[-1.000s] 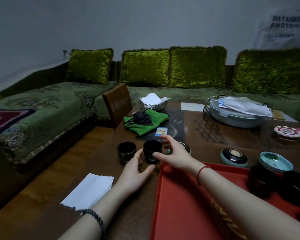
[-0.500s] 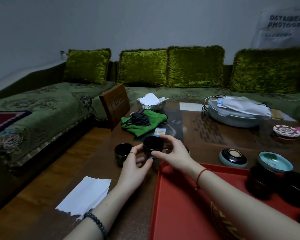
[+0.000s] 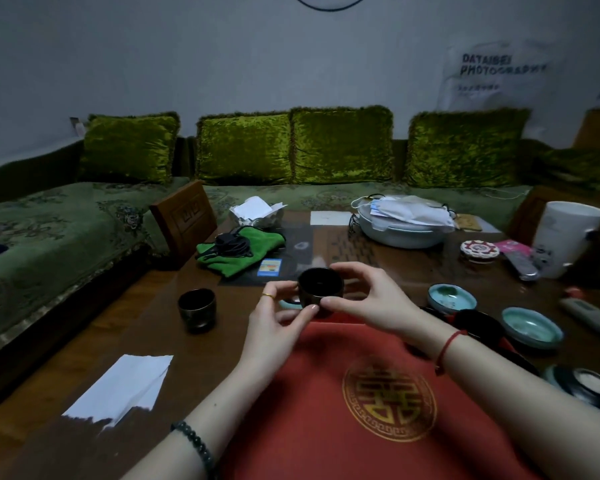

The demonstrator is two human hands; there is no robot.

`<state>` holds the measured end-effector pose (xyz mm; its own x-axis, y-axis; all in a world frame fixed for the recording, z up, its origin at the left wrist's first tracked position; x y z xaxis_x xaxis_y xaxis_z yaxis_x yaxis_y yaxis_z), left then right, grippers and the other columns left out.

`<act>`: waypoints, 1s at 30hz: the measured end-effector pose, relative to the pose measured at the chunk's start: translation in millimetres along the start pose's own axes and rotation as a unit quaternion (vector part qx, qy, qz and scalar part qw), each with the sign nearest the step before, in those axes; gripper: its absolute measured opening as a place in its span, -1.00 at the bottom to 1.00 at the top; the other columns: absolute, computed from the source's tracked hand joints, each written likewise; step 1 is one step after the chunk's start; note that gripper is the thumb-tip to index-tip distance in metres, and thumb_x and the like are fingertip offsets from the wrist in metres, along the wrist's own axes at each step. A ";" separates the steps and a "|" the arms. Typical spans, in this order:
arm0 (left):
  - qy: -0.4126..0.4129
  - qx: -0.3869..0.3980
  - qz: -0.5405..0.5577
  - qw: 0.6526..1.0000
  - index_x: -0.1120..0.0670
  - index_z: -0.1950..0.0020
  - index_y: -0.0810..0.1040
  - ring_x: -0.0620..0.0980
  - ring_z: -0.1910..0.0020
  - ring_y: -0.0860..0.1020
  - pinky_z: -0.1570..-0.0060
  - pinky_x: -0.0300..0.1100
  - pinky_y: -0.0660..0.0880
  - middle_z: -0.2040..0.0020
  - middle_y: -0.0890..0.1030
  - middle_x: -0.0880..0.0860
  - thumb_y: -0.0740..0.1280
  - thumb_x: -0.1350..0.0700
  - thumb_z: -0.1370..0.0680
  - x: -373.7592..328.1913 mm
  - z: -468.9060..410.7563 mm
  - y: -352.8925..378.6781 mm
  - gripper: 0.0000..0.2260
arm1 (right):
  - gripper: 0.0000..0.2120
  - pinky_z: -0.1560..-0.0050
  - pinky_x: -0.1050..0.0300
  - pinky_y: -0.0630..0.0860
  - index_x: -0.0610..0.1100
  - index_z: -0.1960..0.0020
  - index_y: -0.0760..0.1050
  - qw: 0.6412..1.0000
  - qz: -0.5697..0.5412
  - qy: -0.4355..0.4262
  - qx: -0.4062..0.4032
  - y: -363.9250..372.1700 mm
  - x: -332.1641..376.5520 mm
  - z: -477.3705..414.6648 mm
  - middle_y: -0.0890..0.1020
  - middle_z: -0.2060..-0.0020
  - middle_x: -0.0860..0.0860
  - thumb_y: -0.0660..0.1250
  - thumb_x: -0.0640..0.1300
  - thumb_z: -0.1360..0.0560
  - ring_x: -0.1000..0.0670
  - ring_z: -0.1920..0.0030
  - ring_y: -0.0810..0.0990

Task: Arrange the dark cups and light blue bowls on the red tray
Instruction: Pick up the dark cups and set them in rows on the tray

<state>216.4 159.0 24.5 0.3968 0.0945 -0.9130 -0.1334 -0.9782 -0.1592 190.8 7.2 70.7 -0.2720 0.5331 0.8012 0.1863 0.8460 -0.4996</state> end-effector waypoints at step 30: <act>-0.005 0.163 -0.055 0.985 -0.13 0.04 0.47 -0.29 0.10 0.60 0.02 -0.41 0.53 0.09 0.63 -0.16 0.51 0.16 -0.32 -4.7 56.1 146.0 -0.65 | -0.38 -0.10 0.39 0.30 -0.02 -0.25 0.44 0.965 0.245 0.078 0.043 -111.4 -72.4 103.1 0.56 -0.20 0.07 0.49 0.09 -0.24 0.16 -0.19 0.48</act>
<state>144.2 26.1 -15.5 0.4164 0.1993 -0.8871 -0.3763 -0.8504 -0.3677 92.4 -124.3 34.4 -0.0241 0.8669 0.4979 0.1758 0.4939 -0.8515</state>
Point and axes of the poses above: each hand's wrist, its own z-axis away from the middle knuckle, its own y-axis out of the palm, x = y × z, the point moved 6 cm from there along -z, towards the middle knuckle
